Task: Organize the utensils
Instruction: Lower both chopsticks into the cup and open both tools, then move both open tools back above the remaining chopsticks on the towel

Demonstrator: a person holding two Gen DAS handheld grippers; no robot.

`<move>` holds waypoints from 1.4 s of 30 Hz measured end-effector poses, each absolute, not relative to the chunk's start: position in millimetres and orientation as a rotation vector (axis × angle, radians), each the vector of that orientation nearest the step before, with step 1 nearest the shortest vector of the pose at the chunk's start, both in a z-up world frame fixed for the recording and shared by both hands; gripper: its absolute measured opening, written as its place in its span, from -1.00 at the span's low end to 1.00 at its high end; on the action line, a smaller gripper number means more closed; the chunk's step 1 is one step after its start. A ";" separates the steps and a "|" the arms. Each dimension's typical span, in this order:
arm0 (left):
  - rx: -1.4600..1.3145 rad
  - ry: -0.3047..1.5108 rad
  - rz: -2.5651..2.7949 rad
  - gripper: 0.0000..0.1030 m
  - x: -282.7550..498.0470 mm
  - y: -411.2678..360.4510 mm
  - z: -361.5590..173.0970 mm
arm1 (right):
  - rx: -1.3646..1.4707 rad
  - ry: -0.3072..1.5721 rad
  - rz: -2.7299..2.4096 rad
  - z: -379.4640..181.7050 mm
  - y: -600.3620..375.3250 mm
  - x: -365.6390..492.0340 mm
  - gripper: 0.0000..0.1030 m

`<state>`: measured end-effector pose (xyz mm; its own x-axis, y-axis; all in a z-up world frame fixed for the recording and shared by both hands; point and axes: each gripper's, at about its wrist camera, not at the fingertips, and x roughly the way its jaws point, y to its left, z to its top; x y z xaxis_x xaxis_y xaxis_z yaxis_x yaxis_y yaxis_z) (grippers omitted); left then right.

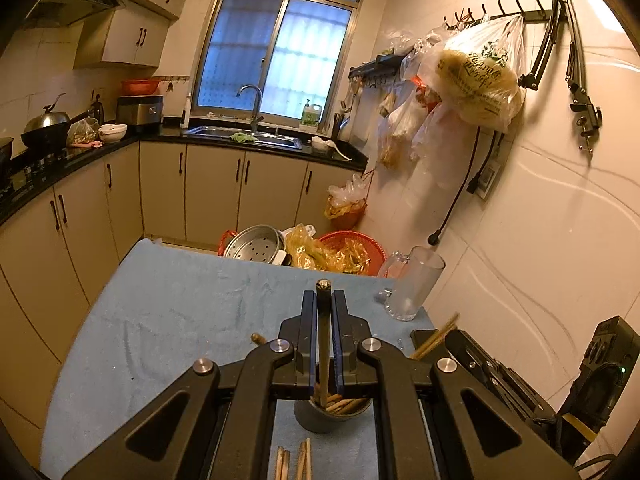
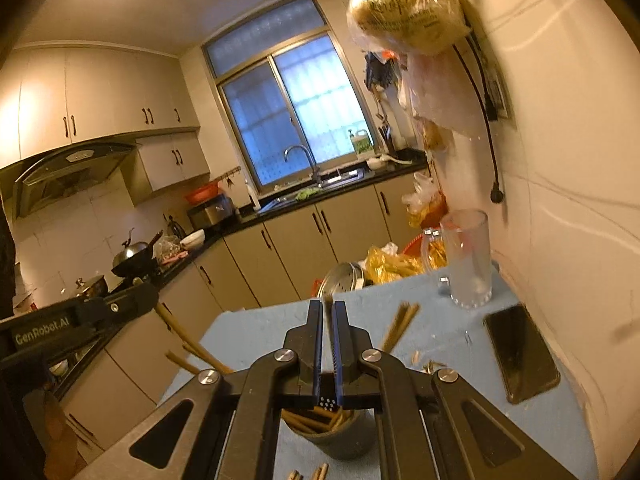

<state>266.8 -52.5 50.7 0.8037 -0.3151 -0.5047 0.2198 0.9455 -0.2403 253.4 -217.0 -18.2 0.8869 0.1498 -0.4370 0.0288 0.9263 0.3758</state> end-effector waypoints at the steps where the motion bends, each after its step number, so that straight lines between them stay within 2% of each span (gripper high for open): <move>1: -0.171 0.574 -0.285 -0.86 267.0 -52.9 49.6 | 0.394 0.489 0.066 -21.5 -219.0 253.1 -0.89; 7: -0.161 0.606 -0.275 -0.81 258.7 -47.3 47.0 | 0.459 0.507 0.087 -23.7 -232.0 244.4 -0.81; 9: -0.175 0.593 -0.290 -0.52 247.0 -39.4 52.9 | 0.478 0.507 0.087 -17.0 -235.4 235.1 -0.74; 10: -0.177 0.582 -0.288 -0.16 240.2 -36.0 55.4 | 0.483 0.505 0.087 -12.3 -235.1 229.8 -0.60; 11: -0.176 0.568 -0.280 0.11 232.3 -31.4 58.1 | 0.488 0.502 0.091 -8.2 -236.0 222.3 -0.56; 12: -0.170 0.542 -0.262 0.14 217.6 -23.3 61.5 | 0.491 0.500 0.097 -4.9 -235.9 215.1 -0.48; 15: -0.165 0.549 -0.233 0.16 186.9 -3.5 58.1 | 0.498 0.503 0.118 2.5 -232.2 184.2 -0.21; 16: -0.176 0.566 -0.228 0.16 175.1 5.1 52.4 | 0.497 0.509 0.128 2.1 -228.8 170.4 -0.01; 18: -0.184 0.608 -0.212 0.16 153.1 19.6 36.3 | 0.475 0.529 0.145 -3.0 -219.1 144.3 0.14; 26: -0.156 0.810 -0.152 0.16 95.9 38.1 -37.8 | 0.475 0.717 0.209 -56.8 -188.0 90.5 0.15; 42: -0.101 0.737 -0.123 0.16 40.8 32.1 -30.0 | 0.419 0.700 0.232 -53.3 -163.4 39.7 0.15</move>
<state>40.8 32.1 -30.0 0.7337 -0.1473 -0.6633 0.0761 0.9879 -0.1352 39.7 -163.4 -53.3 0.7441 0.3434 -0.5731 -0.0672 0.8920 0.4471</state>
